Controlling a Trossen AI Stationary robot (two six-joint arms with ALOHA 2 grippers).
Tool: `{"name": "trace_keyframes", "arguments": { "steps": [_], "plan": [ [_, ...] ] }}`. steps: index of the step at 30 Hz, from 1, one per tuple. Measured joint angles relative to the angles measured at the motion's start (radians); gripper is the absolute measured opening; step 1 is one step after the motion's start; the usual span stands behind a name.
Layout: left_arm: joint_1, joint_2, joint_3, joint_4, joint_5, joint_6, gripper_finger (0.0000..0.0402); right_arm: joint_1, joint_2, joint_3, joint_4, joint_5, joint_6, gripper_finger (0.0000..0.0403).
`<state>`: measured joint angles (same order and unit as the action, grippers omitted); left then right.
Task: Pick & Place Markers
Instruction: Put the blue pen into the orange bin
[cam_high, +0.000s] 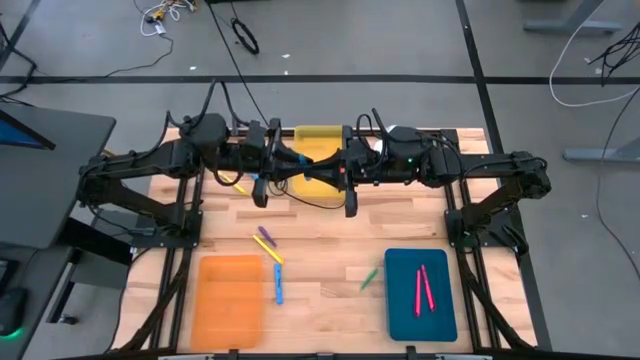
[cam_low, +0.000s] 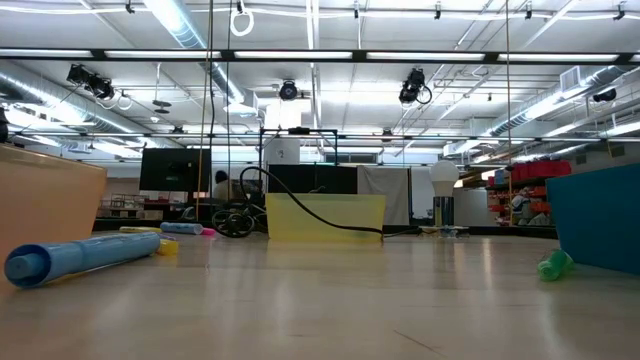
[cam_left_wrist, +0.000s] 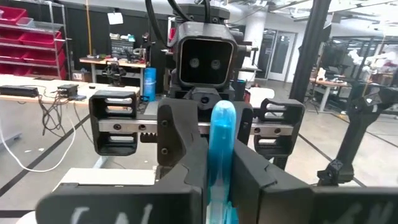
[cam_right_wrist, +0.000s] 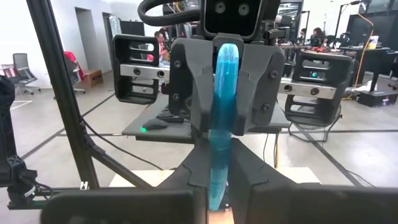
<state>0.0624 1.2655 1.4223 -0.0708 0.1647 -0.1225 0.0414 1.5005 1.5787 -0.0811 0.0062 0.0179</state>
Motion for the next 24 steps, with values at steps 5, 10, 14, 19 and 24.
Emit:
{"name": "trace_keyframes", "arguments": {
  "steps": [5, 10, 14, 19, 24],
  "plan": [
    [0.000, 0.000, 0.000, 0.000, 0.013, -0.002, 0.0044, 0.000, 0.000, 0.000, 0.000, 0.000, -0.001, 0.0049],
    [0.000, -0.019, 0.000, -0.018, 0.005, -0.006, 0.0044, 0.000, -0.006, 0.000, -0.006, 0.004, -0.015, 0.0074],
    [0.001, -0.066, 0.002, -0.095, -0.029, 0.001, 0.0044, -0.001, -0.031, 0.000, -0.025, 0.005, -0.015, 0.0089],
    [0.002, -0.124, 0.001, -0.203, -0.070, 0.003, 0.0044, -0.001, -0.063, 0.000, -0.088, 0.005, -0.029, 0.0099],
    [-0.010, -0.167, 0.001, -0.365, -0.102, -0.060, 0.0044, -0.001, -0.078, 0.000, -0.100, 0.005, -0.030, 0.0100]
  ]
}}
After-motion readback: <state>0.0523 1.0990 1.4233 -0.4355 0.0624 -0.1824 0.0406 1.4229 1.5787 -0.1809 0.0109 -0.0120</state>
